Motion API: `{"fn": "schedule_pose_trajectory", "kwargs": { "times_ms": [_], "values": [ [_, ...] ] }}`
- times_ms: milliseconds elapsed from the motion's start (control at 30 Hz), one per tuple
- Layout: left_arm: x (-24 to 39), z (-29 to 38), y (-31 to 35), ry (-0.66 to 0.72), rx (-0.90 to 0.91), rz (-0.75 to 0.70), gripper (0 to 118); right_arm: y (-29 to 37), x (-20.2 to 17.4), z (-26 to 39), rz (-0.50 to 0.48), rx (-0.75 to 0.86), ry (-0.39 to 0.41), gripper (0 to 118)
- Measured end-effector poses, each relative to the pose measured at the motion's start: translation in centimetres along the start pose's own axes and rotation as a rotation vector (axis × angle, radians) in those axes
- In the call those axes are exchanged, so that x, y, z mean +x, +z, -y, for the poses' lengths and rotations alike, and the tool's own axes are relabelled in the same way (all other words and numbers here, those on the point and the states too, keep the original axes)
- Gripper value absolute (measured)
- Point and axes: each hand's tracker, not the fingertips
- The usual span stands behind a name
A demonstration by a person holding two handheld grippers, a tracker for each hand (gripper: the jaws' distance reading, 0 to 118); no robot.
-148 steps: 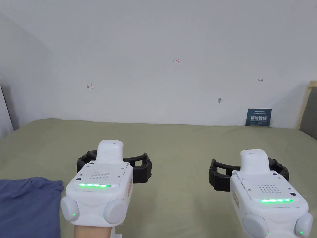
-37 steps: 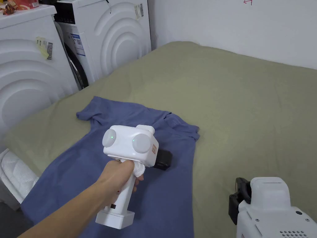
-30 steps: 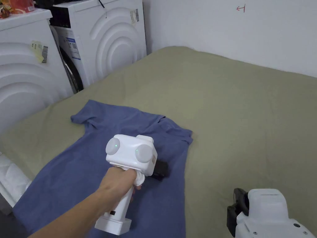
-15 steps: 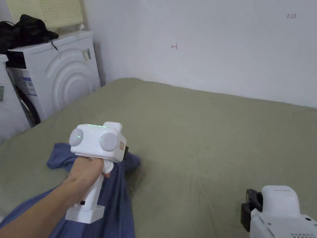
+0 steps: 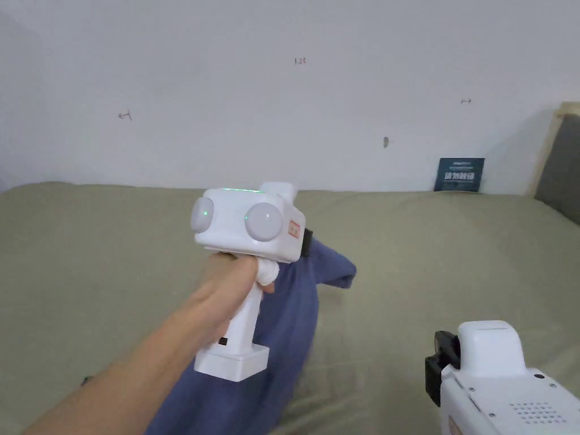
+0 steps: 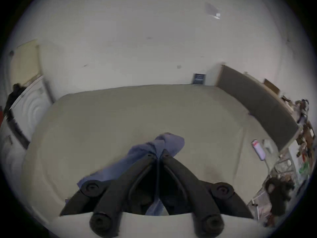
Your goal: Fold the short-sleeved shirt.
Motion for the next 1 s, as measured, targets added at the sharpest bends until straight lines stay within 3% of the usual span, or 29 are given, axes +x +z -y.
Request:
{"fn": "schedule_pose_trajectory", "kwargs": {
  "times_ms": [200, 400, 633, 667, 700, 733, 767, 800, 933, 967, 1000],
  "values": [
    [5.1, 1.9, -11.1, -0.050, -0.139, 0.136, 0, -1.9, 4.0, 1.5, 0.085, -0.045, -0.029, 0],
    [5.1, 9.4, -22.2, -0.031, -0.370, 0.087, 0, -4.8, 5.7, 3.6, 0.120, -0.105, -0.051, 0],
    [3.7, 11.7, -23.3, 0.004, -0.363, 0.088, 0, -6.5, 6.0, 4.5, 0.122, -0.134, -0.061, 0],
    [3.6, 11.6, -22.9, -0.006, -0.345, 0.097, 6, -6.6, 5.9, 4.5, 0.120, -0.136, -0.064, 0],
    [3.6, 11.5, -22.4, -0.029, -0.317, 0.088, 24, -6.6, 5.7, 4.5, 0.120, -0.138, -0.068, 0],
    [3.8, 11.5, -21.4, -0.053, -0.290, 0.083, 64, -6.6, 5.6, 4.5, 0.116, -0.137, -0.076, 0],
    [3.4, 11.6, -20.5, -0.047, -0.294, 0.085, 115, -6.4, 5.3, 4.4, 0.112, -0.135, -0.077, 0],
    [3.0, 11.7, -19.2, -0.042, -0.257, 0.073, 118, -6.3, 5.0, 4.4, 0.106, -0.133, -0.076, 0],
    [1.1, 12.4, -10.6, -0.026, -0.036, -0.051, 95, -5.5, 3.6, 3.6, 0.073, -0.113, -0.084, 0],
    [0.3, 12.9, -7.8, -0.016, 0.032, -0.090, 74, -5.2, 3.2, 3.4, 0.059, -0.097, -0.086, 0],
    [-0.9, 12.7, -4.6, 0.002, 0.102, -0.149, 38, -4.7, 2.7, 3.3, 0.053, -0.088, -0.079, 0]
  ]
}}
